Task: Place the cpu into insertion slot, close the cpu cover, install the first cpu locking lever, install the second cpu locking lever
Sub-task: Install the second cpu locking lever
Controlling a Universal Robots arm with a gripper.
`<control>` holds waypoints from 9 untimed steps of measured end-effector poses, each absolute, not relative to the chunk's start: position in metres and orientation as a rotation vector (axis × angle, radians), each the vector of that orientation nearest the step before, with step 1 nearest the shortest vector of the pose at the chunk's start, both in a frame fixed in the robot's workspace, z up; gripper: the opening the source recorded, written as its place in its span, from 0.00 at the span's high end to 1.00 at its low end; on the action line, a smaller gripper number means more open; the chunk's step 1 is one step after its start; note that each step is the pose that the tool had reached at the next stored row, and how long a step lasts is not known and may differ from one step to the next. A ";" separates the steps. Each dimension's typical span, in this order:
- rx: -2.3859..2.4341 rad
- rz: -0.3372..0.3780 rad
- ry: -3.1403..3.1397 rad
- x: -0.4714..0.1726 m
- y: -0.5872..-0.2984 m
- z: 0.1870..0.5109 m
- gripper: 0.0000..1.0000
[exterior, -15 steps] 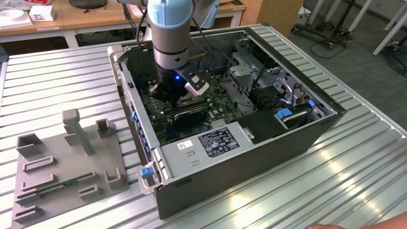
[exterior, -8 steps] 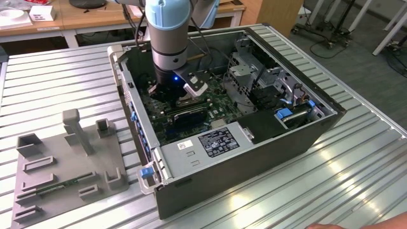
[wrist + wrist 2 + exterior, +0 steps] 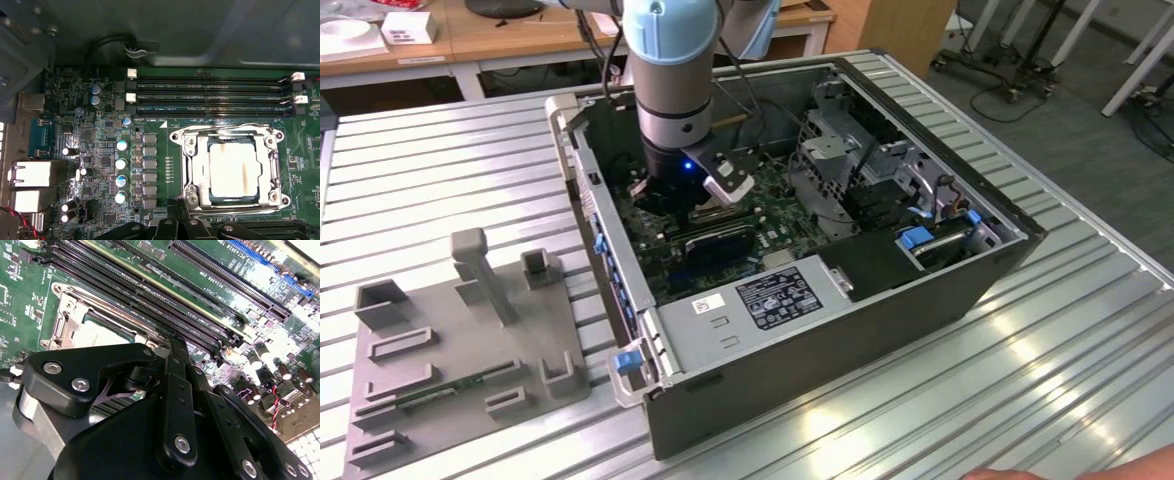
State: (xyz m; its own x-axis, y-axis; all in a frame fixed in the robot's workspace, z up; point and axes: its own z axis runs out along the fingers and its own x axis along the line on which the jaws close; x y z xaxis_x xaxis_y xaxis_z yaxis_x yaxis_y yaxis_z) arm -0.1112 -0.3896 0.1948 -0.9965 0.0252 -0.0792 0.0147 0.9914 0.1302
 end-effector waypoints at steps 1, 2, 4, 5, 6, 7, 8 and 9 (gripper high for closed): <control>0.031 0.199 3.054 -0.111 -0.390 0.195 0.89; 0.031 0.199 3.054 -0.111 -0.390 0.195 0.89; 0.031 0.199 3.054 -0.112 -0.390 0.194 0.89; 0.031 0.199 3.054 -0.112 -0.390 0.194 0.89; 0.031 0.199 3.054 -0.112 -0.390 0.194 0.89; 0.031 0.197 3.054 -0.112 -0.389 0.194 0.89; 0.031 0.193 3.054 -0.112 -0.389 0.194 0.89; 0.030 0.185 3.055 -0.112 -0.389 0.194 0.89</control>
